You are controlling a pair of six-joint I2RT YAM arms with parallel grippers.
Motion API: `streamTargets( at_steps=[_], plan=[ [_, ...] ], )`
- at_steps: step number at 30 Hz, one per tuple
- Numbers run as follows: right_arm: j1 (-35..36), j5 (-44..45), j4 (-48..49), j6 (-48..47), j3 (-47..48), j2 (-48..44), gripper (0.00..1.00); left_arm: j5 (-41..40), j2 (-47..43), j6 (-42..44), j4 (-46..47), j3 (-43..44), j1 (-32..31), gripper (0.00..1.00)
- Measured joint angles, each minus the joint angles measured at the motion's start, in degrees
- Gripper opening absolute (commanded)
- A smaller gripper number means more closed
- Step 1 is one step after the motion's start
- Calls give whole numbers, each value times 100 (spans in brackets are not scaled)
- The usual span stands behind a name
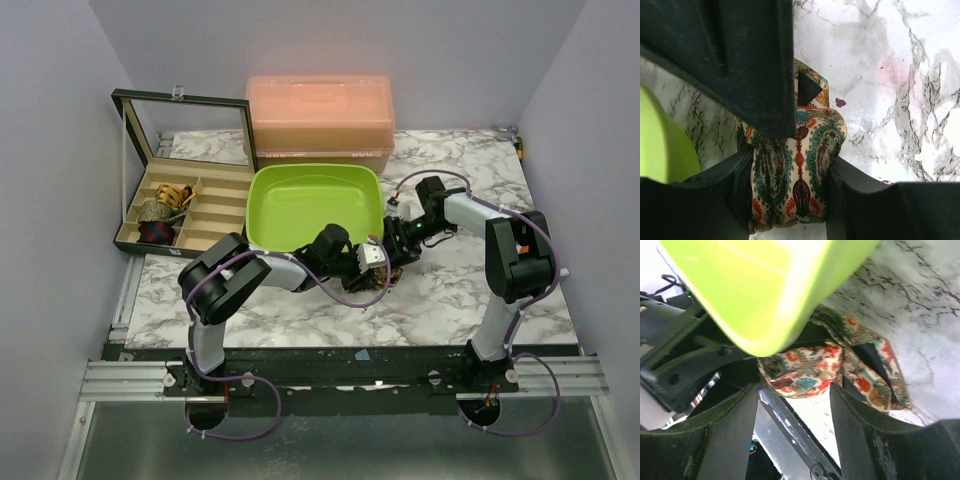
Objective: Roll the ties
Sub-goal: Roll the tie at the center of the board.
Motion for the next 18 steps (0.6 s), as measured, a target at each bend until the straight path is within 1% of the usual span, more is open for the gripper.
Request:
streamTargets(
  at_steps=[3,7,9,10,13,15,16,18],
  plan=[
    [13,-125,142,168,-31,-131,59,-33,0,46,-125,74,-22,35],
    [28,-205,398,422,-199,-81,55,-87,2,79,-269,155,-48,36],
    [26,-205,481,463,-319,-31,51,-98,2,85,-315,175,-52,37],
    [26,-203,516,468,-391,2,46,-98,2,87,-334,186,-55,37],
    [24,-227,614,514,-592,111,20,-103,2,94,-402,221,-61,40],
    [13,-310,660,581,-671,120,3,-107,4,114,-431,229,-74,47],
    [15,-310,673,605,-682,120,1,-107,2,116,-435,229,-74,51],
    [15,-205,693,621,-691,127,0,-107,2,122,-431,229,-74,57]
  ],
)
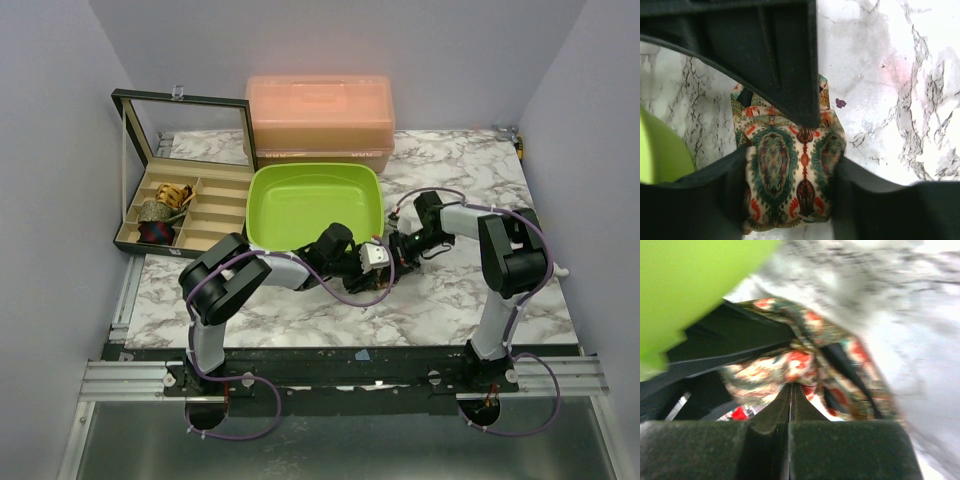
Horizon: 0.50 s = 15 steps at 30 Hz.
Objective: Roll the ties
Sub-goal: Roll the tie at the center of the board.
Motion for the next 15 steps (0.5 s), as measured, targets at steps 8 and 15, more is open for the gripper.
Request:
streamTargets(
  at_steps=[8,15],
  plan=[
    [-212,535,-120,17,57,315,0,7,0,-7,37,-20,0,48],
    [-291,505,-299,-205,234,393,5,181,133,66,-98,188,2,25]
  ],
)
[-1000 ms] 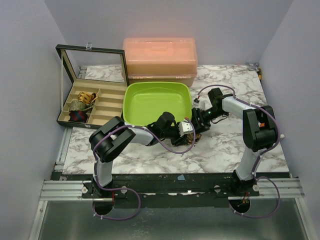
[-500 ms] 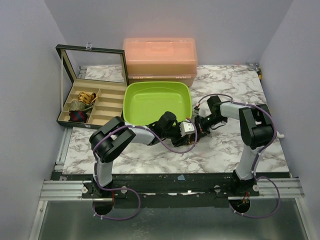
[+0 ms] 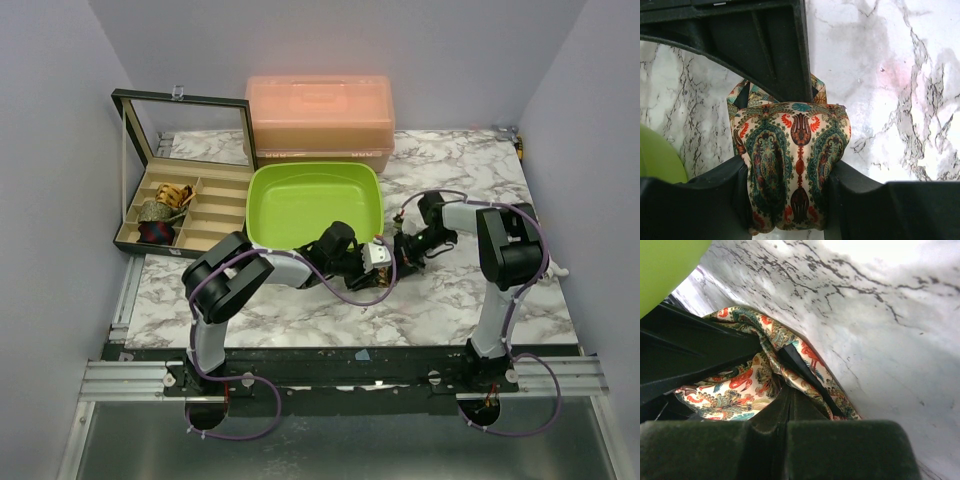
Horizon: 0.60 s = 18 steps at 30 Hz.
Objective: Roll the ties
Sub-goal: Roll the tie at the center of the board.
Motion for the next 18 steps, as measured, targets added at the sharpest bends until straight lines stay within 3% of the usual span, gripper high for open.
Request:
streamTargets(
  at_steps=[3,6,10,13,18],
  plan=[
    [-2,17,-33,-188,15,-120,14,4,31,15,-4,33,2,25],
    [-28,35,-116,-330,31,-332,36,2,35,39,-13,33,2,25],
    [-149,-24,-299,-487,116,-669,57,2,35,90,-15,24,2,27],
    [-203,-240,-354,-516,190,-872,65,2,35,107,-15,22,2,29],
    [-144,-647,-251,-354,173,-997,64,2,35,120,-15,22,2,32]
  ],
)
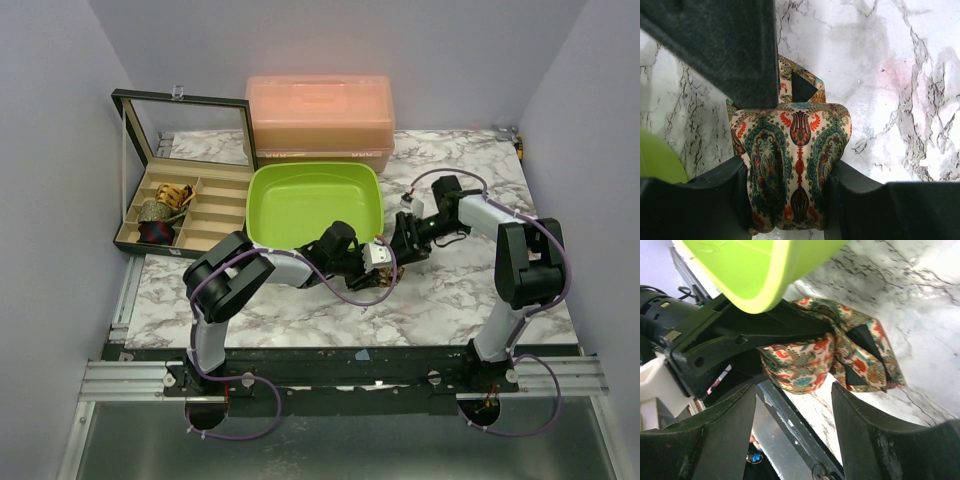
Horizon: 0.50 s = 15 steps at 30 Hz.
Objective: Roll the ties
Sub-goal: Roll the tie at the center of the board.
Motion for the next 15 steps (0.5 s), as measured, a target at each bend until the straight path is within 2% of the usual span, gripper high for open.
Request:
streamTargets(
  at_steps=[3,5,6,8,9,10,12,15],
  plan=[
    [85,-92,170,66,-131,61,61,-2,0,0,0,2,0,33],
    [133,-116,264,101,-184,227,52,0,0,0,0,2,0,34],
    [149,-118,297,107,-188,345,43,0,0,-2,-2,2,0,35],
    [153,-175,337,90,-186,597,15,0,0,-2,-7,4,0,38],
    [153,-282,337,63,-181,691,5,0,0,-2,-15,7,0,41],
    [153,-343,323,72,-164,741,1,0,0,-4,-22,9,-4,46],
    [153,-326,291,50,-122,745,0,2,0,-15,-22,9,-2,58],
    [162,-181,273,33,-72,758,0,17,0,-50,-7,7,9,67]
  ],
)
